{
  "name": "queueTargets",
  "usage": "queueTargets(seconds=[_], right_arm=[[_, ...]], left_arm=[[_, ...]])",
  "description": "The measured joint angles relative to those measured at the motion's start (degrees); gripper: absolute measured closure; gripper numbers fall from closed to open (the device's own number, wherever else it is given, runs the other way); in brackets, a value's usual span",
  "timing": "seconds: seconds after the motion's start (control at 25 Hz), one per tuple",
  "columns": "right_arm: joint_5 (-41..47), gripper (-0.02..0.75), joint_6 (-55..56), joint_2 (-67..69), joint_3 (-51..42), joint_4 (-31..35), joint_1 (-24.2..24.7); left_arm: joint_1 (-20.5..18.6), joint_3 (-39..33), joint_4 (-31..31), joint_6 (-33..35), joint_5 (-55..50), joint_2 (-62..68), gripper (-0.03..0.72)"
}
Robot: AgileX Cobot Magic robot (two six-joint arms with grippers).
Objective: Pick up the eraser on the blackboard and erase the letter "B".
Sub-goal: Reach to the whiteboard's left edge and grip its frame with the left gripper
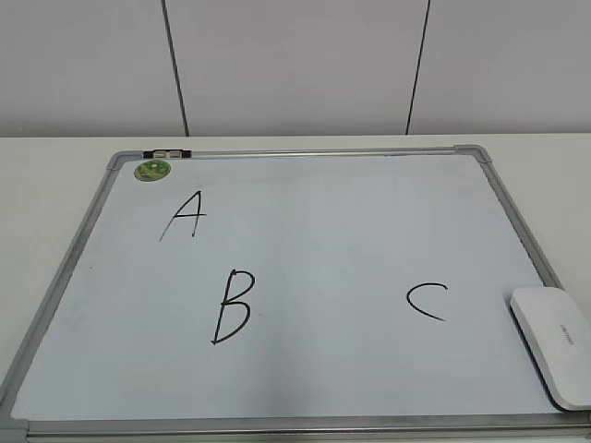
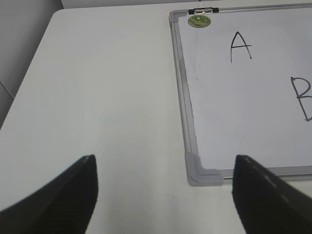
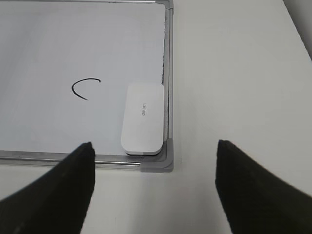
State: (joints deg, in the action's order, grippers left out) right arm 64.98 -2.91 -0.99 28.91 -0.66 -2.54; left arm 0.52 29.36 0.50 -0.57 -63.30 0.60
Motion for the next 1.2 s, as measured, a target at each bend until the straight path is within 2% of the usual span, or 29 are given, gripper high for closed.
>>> queueTargets(seconds=[0.88,1.2], right_arm=[[0.0,0.147,0.0,0.0,0.0,0.0,0.0],[0.0,0.147,0.0,0.0,0.0,0.0,0.0]], left_arm=[[0.0,0.0,0.0,0.0,-0.12,0.72,0.087],[0.0,1.81,-0.09,0.0,3.56,14.81,0.09]])
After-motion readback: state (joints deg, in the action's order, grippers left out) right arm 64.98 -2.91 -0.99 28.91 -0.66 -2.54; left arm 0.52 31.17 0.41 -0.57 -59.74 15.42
